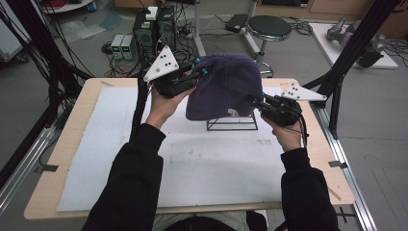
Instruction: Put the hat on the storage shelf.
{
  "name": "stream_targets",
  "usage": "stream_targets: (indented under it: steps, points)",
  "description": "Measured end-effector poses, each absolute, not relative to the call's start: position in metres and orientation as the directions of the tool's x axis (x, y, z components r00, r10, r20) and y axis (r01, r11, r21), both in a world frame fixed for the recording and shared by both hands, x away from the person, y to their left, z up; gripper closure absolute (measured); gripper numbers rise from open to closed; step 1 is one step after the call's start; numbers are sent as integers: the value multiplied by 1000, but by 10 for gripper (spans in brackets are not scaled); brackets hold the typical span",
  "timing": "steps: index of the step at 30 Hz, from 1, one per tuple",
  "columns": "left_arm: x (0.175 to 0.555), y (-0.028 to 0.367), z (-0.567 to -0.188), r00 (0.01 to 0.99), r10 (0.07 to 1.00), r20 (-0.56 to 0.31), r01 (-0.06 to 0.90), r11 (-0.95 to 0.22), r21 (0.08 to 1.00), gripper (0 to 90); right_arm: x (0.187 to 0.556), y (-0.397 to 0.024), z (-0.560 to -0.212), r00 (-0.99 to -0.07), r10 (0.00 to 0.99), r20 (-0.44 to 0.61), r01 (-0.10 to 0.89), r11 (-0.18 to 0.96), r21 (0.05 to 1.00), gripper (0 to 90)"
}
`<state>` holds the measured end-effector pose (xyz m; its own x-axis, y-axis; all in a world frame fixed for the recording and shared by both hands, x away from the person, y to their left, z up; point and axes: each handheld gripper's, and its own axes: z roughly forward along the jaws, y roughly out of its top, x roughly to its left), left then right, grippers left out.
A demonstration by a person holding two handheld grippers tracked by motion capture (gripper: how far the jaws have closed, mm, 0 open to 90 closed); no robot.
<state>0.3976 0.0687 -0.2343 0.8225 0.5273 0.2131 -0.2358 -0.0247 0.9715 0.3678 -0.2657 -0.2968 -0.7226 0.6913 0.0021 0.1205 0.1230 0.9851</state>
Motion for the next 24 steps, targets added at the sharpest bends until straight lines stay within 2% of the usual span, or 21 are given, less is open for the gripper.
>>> stream_targets:
  steps: [5,14,24]
  points:
    - [410,73,-239,805,567,173,-214,5,977,797,378,-263,-287,-699,715,-10,116,127,985,811]
    - [416,67,-237,746,640,183,-272,41,962,798,390,-255,-276,-632,774,-36,85,116,990,811]
    - [426,36,-209,741,621,255,-316,-12,949,796,396,-264,-274,-532,847,-12,43,42,998,811]
